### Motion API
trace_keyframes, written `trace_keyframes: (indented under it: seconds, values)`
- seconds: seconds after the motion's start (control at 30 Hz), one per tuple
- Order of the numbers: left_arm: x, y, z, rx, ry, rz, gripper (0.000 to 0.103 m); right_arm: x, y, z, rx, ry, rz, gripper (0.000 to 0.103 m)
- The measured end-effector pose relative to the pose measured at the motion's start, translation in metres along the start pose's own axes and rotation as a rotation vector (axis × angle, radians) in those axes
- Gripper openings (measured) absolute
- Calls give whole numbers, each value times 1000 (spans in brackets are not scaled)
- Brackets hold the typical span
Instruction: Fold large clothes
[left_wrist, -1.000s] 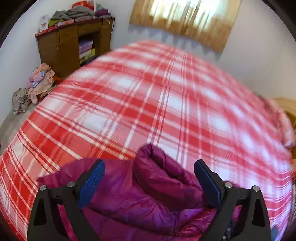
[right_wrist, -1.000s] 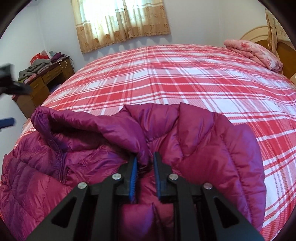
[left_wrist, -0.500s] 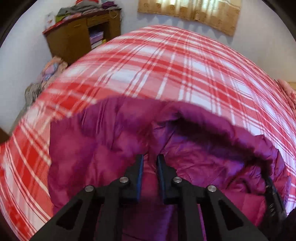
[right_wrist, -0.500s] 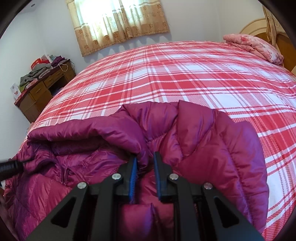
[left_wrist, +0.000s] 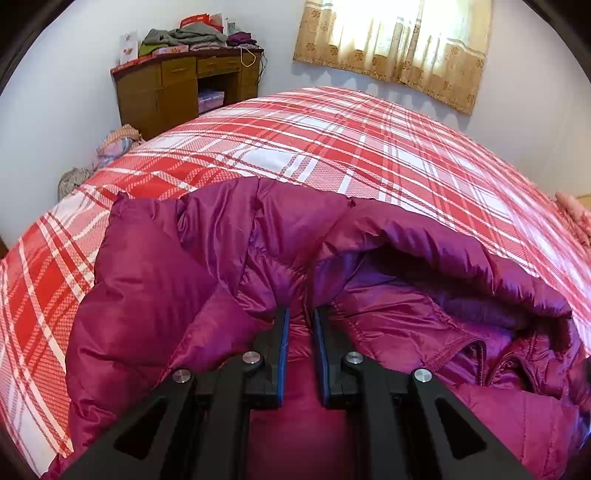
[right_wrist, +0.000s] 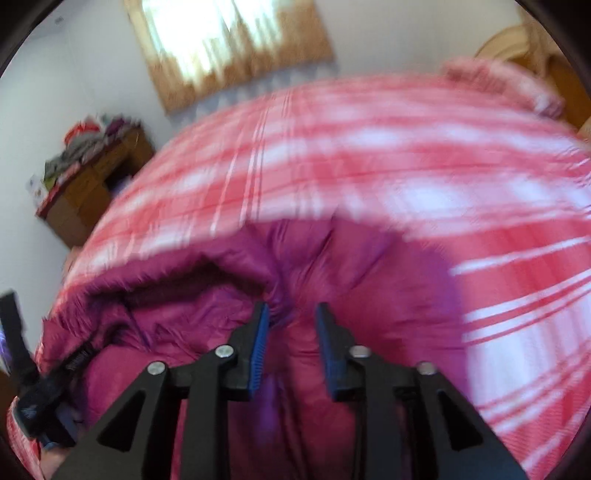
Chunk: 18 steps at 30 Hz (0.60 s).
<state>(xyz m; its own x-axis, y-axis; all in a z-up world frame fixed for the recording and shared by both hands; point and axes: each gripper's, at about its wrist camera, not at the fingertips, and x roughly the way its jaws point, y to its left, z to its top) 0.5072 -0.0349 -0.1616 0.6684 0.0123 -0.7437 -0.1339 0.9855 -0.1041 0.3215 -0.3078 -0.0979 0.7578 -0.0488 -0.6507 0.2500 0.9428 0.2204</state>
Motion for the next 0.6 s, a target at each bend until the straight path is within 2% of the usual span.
trace_keyframes:
  seconds: [0.03,0.13,0.2,0.3,0.37,0.47,0.53,0.6]
  values:
    - [-2,-1,-1,6,-2,7,15,-5,6,10,-5,-21,5,33]
    - [0,-2,0,8,-2,7,15,14,29,33,-13,14,11,33]
    - [0,0,1,0,-2,-4,15,44,43,39,-21,78,-11,38]
    - [-1,1,-1,-2,-3,-8,15,94,45,13,-67,243,1,39]
    - [0,0,-1,4,-4,-7,15,90,46,-1,-130,170,6,40]
    - [-4,-1,-1,27,12,-22,15,92,51,-4,-163,164,-27,40]
    - [-12,0,0,79,50,-54,15,91,53,-5,-175,153,-37,40]
    - [-35,1,0,140,40,-81,15,90,53,-6,-173,143,-34,40]
